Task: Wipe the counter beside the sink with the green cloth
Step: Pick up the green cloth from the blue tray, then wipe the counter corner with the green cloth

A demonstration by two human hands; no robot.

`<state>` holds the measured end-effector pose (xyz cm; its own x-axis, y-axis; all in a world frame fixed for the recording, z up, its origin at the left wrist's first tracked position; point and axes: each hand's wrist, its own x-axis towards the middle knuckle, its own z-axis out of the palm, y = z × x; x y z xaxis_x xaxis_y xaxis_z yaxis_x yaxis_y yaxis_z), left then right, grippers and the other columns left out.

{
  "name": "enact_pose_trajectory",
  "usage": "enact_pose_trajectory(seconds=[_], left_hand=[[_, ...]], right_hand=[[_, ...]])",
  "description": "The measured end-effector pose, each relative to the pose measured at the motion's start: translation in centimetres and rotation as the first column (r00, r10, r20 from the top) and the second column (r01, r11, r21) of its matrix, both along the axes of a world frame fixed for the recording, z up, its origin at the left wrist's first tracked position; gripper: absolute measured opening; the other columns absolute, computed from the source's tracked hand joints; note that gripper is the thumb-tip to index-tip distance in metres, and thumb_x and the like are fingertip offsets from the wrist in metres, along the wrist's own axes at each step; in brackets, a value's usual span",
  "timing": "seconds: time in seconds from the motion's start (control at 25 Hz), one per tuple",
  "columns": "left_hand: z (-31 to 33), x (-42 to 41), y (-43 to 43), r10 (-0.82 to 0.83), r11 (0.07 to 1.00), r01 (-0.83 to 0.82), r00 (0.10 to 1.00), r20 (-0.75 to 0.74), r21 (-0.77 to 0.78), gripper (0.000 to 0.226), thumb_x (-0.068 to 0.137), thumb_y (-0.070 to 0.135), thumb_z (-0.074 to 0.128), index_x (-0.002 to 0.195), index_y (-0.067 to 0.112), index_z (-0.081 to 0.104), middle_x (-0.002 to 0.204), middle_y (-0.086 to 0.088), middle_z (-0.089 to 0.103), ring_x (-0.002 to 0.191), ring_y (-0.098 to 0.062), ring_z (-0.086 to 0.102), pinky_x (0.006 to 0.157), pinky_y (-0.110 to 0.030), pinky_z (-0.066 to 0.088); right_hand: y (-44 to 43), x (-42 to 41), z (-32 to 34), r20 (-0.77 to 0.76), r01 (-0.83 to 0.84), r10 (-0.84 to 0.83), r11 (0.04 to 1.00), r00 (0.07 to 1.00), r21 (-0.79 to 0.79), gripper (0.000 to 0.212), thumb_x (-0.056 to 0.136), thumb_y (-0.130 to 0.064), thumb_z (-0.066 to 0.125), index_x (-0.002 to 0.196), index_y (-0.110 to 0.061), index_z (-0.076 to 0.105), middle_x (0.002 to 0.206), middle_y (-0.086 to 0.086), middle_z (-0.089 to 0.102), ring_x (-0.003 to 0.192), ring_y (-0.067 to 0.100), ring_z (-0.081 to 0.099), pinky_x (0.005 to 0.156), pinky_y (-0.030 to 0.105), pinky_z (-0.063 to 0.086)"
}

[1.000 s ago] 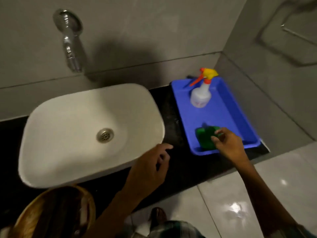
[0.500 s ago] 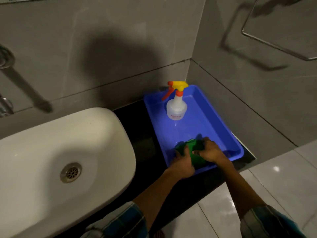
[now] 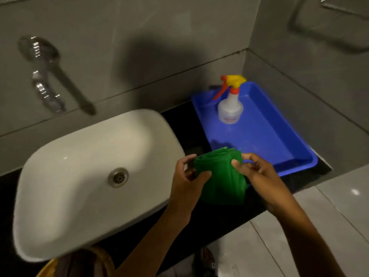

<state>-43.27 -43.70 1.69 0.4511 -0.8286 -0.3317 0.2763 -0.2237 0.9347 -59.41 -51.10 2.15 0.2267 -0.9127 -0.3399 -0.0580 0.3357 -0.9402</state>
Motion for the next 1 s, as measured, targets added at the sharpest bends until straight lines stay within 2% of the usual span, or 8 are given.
enact_pose_trajectory(seconds=[0.16,0.24,0.4,0.52,0.64,0.72,0.84,1.0], left_hand=[[1.6,6.8,12.5,0.156,0.983,-0.148,0.985,-0.072,0.11,0.042,0.079,0.013,0.072,0.111,0.033,0.052,0.097,-0.01,0.073,0.082,-0.022,0.073,0.061,-0.032,0.06],[1.8,10.7,19.0,0.328,0.938,-0.325,0.945,-0.005,0.12,0.043,0.078,0.015,0.073,0.111,0.031,0.052,0.097,-0.012,0.073,0.082,-0.023,0.073,0.066,-0.038,0.061],[0.5,19.3,33.5,0.552,0.813,-0.554,0.832,0.065,0.179,0.052,0.059,0.033,0.081,0.103,0.037,0.054,0.107,-0.009,0.067,0.091,-0.024,0.07,0.077,-0.046,0.06],[-1.9,25.4,44.0,0.574,0.802,-0.557,0.818,-0.024,0.217,0.06,0.052,0.035,0.085,0.101,0.045,0.052,0.11,-0.005,0.065,0.085,-0.016,0.071,0.061,-0.035,0.06],[-4.5,30.2,52.0,0.567,0.798,-0.584,0.811,0.147,0.148,0.053,0.074,0.023,0.079,0.107,0.051,0.049,0.124,-0.005,0.057,0.101,-0.016,0.065,0.072,-0.035,0.06],[-5.7,32.8,54.2,0.569,0.774,-0.625,0.755,0.326,0.097,0.05,0.08,0.028,0.069,0.112,0.057,0.044,0.129,-0.002,0.053,0.11,-0.016,0.06,0.085,-0.042,0.057],[-8.1,37.4,56.3,0.499,0.768,-0.634,0.684,0.532,0.095,0.053,0.086,0.029,0.062,0.132,0.042,0.038,0.137,-0.002,0.05,0.122,-0.017,0.052,0.098,-0.041,0.05],[-11.8,40.5,57.2,0.165,0.756,-0.59,0.591,0.79,0.284,0.047,0.096,0.028,0.048,0.141,0.02,0.038,0.151,-0.01,0.036,0.136,-0.026,0.038,0.106,-0.035,0.038]], right_hand=[[10.9,9.0,-0.7,-0.05,-0.338,0.337,0.941,0.94,-0.012,0.044,0.079,-0.031,0.075,0.117,-0.031,0.052,0.105,-0.013,0.066,0.084,-0.013,0.066,0.063,0.007,0.053],[16.1,14.0,-1.0,-0.088,-0.515,0.512,0.857,0.854,-0.002,0.053,0.074,-0.035,0.079,0.112,-0.046,0.045,0.108,-0.024,0.057,0.087,-0.025,0.057,0.064,0.002,0.05],[26.9,24.7,-1.7,-0.165,-0.702,0.685,0.707,0.71,-0.085,0.05,0.08,-0.022,0.075,0.107,-0.054,0.047,0.111,-0.018,0.062,0.1,-0.004,0.064,0.085,0.02,0.056],[35.6,33.2,-2.2,-0.309,-0.83,0.77,0.527,0.558,-0.184,0.057,0.09,-0.02,0.062,0.119,-0.06,0.032,0.107,-0.022,0.058,0.098,-0.005,0.059,0.08,-0.001,0.043],[43.7,40.9,-3.2,-0.406,-0.937,0.845,0.313,0.349,-0.153,0.051,0.096,-0.029,0.05,0.131,-0.059,0.028,0.123,-0.005,0.046,0.108,0.016,0.058,0.094,0.029,0.047],[46.5,44.1,-3.7,-0.467,-0.938,0.815,0.271,0.342,-0.214,0.033,0.088,-0.045,0.058,0.118,-0.053,0.045,0.125,0.004,0.05,0.102,0.023,0.066,0.086,0.04,0.057],[49.1,48.8,-6.4,-0.662,-0.952,0.687,0.163,0.299,-0.261,0.039,0.096,-0.032,0.048,0.135,-0.031,0.043,0.142,0.011,0.032,0.109,0.031,0.06,0.085,0.042,0.059],[51.0,51.6,-10.4,-0.886,-0.959,0.377,0.026,0.271,-0.282,0.051,0.097,-0.04,0.04,0.145,-0.025,0.034,0.159,0.016,0.019,0.142,0.036,0.029,0.111,0.051,0.033]])
